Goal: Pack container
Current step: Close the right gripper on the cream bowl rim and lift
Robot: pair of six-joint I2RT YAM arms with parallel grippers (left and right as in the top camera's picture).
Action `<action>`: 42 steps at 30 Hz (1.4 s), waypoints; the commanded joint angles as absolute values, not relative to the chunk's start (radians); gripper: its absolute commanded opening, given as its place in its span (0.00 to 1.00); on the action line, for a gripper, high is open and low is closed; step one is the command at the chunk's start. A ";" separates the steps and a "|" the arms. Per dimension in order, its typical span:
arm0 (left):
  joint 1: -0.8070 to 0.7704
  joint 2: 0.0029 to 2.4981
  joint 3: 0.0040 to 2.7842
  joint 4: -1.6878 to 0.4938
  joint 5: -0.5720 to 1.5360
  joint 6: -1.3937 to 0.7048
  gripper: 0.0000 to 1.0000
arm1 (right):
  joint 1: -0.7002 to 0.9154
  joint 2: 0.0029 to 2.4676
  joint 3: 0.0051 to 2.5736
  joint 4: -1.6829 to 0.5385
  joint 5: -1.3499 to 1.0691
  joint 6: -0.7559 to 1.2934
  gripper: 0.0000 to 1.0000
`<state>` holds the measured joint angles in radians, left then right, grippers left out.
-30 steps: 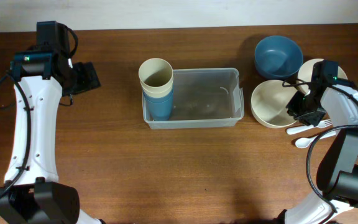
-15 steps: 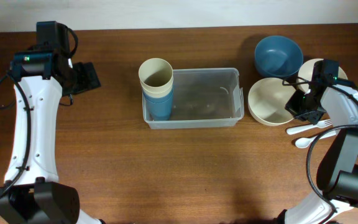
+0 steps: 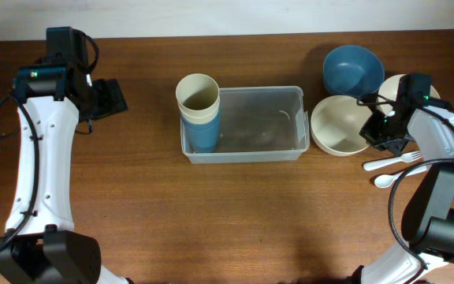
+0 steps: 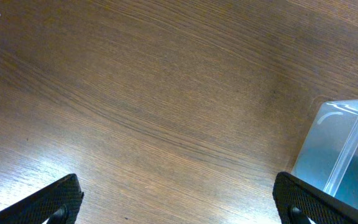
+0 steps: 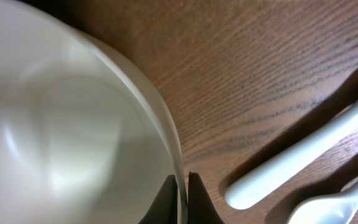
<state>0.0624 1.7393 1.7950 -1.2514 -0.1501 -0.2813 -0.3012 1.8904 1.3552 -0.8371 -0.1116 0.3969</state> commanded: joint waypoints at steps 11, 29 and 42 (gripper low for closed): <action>0.067 1.739 1.784 -1.249 -0.154 -0.292 1.00 | -0.342 1.839 1.393 -0.887 -0.138 0.414 0.04; 0.067 1.739 1.784 -1.250 -0.154 -0.292 1.00 | -0.340 1.940 1.378 -0.847 -0.181 0.400 0.25; 0.067 1.739 1.784 -1.250 -0.154 -0.292 1.00 | -0.340 1.993 1.378 -0.815 -0.218 0.397 0.05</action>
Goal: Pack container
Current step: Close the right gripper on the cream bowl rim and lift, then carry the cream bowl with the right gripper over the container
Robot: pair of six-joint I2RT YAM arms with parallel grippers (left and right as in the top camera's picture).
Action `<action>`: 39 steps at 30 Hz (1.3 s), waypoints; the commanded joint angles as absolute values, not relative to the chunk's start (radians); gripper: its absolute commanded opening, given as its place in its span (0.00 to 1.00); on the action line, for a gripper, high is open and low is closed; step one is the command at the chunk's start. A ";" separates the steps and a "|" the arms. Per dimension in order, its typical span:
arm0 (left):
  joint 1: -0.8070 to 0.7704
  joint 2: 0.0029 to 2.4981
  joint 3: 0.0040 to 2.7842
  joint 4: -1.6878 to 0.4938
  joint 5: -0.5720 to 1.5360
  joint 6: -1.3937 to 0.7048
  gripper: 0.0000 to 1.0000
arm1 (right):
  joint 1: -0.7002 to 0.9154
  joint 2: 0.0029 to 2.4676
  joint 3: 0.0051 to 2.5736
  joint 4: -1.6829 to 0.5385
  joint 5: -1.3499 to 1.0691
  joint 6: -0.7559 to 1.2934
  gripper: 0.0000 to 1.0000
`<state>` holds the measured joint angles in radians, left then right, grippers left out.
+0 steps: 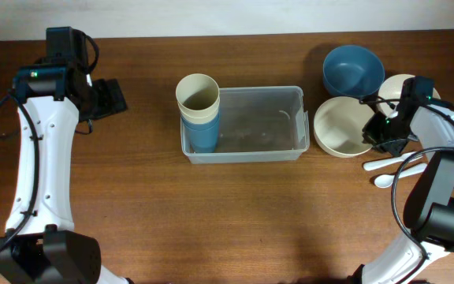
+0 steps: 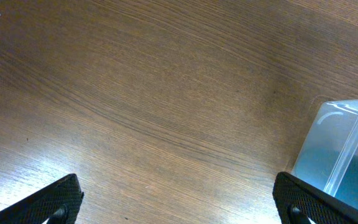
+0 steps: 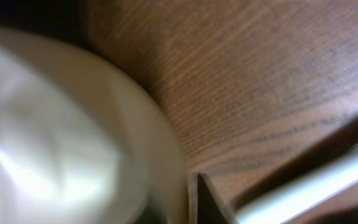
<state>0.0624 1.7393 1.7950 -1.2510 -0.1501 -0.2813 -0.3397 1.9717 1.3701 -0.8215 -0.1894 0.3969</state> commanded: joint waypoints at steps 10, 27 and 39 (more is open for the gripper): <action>0.067 1.739 1.784 -1.250 -0.154 -0.292 1.00 | -0.341 1.992 1.379 -0.796 -0.233 0.402 0.04; 0.067 1.739 1.784 -1.249 -0.154 -0.292 1.00 | -0.415 1.850 1.398 -0.831 -0.316 0.400 0.04; 0.067 1.739 1.784 -1.250 -0.154 -0.292 1.00 | -0.428 1.775 1.450 -0.899 -0.408 0.374 0.04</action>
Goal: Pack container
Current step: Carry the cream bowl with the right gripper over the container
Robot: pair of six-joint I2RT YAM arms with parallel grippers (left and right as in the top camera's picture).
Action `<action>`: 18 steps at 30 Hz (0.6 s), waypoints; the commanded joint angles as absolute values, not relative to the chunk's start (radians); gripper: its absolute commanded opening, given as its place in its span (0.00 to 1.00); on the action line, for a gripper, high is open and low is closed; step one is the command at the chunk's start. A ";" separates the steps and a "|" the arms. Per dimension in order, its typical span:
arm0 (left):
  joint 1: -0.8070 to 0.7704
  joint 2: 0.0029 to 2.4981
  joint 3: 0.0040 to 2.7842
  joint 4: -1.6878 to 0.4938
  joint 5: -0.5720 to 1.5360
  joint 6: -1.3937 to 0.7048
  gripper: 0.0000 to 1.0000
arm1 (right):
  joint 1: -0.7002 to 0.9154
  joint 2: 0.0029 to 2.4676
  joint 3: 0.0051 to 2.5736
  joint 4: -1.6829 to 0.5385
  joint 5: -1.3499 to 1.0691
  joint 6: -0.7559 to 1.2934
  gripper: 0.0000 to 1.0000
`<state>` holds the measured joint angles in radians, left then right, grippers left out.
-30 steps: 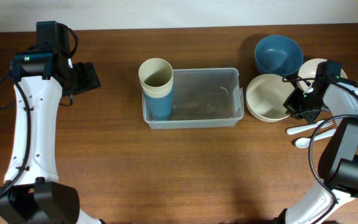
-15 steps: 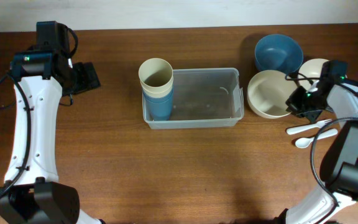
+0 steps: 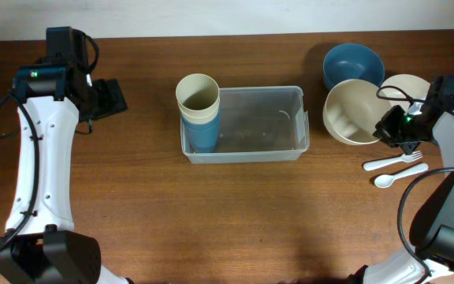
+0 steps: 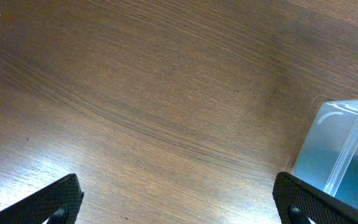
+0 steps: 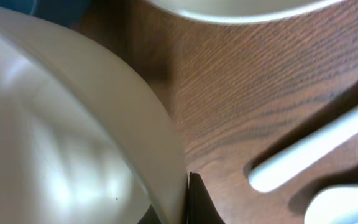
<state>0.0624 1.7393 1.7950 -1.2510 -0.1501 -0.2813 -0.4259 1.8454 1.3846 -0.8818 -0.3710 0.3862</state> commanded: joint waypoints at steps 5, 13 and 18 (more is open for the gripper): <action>0.067 1.739 1.784 -1.249 -0.154 -0.292 1.00 | -0.409 1.703 1.591 -1.034 -0.397 0.313 0.04; 0.067 1.739 1.784 -1.250 -0.154 -0.292 1.00 | -0.240 1.655 1.835 -1.283 -0.235 0.292 0.04; 0.067 1.739 1.784 -1.249 -0.154 -0.292 1.00 | -0.126 1.663 1.835 -1.316 -0.233 0.292 0.04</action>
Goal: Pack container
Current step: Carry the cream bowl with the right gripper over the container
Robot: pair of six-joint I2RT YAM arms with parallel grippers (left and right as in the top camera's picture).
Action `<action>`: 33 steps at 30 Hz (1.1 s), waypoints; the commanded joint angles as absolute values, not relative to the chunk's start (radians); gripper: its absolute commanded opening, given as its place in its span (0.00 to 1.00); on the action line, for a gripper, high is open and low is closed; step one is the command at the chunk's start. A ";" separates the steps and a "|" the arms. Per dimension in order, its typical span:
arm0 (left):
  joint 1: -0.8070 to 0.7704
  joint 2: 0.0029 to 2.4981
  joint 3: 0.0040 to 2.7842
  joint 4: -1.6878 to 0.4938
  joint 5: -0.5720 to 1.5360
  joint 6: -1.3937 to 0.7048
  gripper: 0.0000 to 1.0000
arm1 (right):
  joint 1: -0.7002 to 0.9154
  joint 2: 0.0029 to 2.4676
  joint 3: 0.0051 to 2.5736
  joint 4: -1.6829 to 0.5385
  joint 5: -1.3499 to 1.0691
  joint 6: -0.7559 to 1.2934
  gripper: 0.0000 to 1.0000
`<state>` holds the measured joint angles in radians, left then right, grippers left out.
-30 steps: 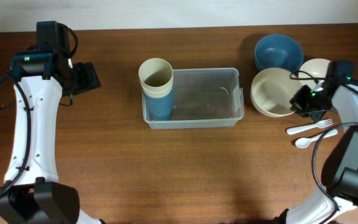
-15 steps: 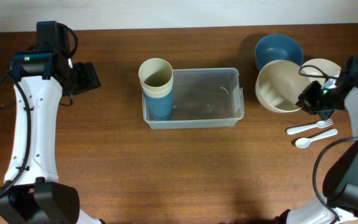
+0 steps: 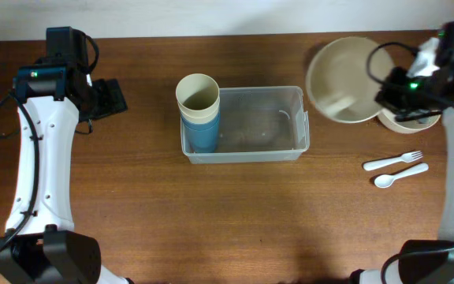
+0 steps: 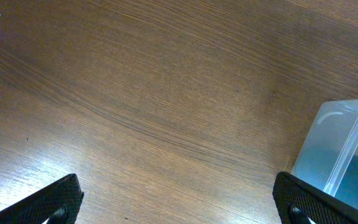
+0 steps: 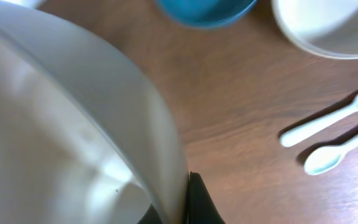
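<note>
A clear plastic container (image 3: 247, 125) sits mid-table, with a stack of cups (image 3: 199, 110), cream on blue, at its left end. My right gripper (image 3: 390, 92) is shut on the rim of a cream bowl (image 3: 341, 79), held high above the table's right rear; the bowl (image 5: 61, 130) fills the right wrist view. Below it lie a blue bowl (image 5: 207, 9) and a second cream bowl (image 5: 328, 25). My left gripper (image 4: 176, 202) hangs open over bare wood at the far left, the container's corner (image 4: 340, 149) at its right.
A white fork (image 3: 392, 161) and a white spoon (image 3: 400, 177) lie on the wood at the right, in front of the bowls. The table's back edge (image 3: 227, 35) meets a pale wall.
My right gripper has risen and moved toward the rear with the cream bowl, which now hangs high over the blue bowl's place. The left arm has not moved.
My right gripper was shut on the cream bowl's right rim as it sat beside the container. Then the bowl was tilted, then lifted beside the blue bowl. Now it hangs high above the right rear. The left gripper stayed open and still.
</note>
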<state>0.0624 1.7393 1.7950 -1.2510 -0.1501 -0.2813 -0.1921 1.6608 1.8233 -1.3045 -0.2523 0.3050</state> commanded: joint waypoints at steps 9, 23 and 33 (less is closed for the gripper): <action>0.067 1.739 1.784 -1.249 -0.154 -0.292 1.00 | 0.025 1.682 1.835 -1.329 -0.231 0.297 0.04; 0.067 1.739 1.784 -1.249 -0.154 -0.292 1.00 | 0.111 1.851 1.835 -1.263 -0.223 0.350 0.04; 0.067 1.739 1.784 -1.249 -0.154 -0.292 1.00 | 0.114 1.931 1.834 -1.249 -0.224 0.356 0.04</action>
<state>0.0624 1.7393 1.7950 -1.2510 -0.1501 -0.2817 0.1040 1.9091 1.8233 -1.2518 -0.2283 0.3447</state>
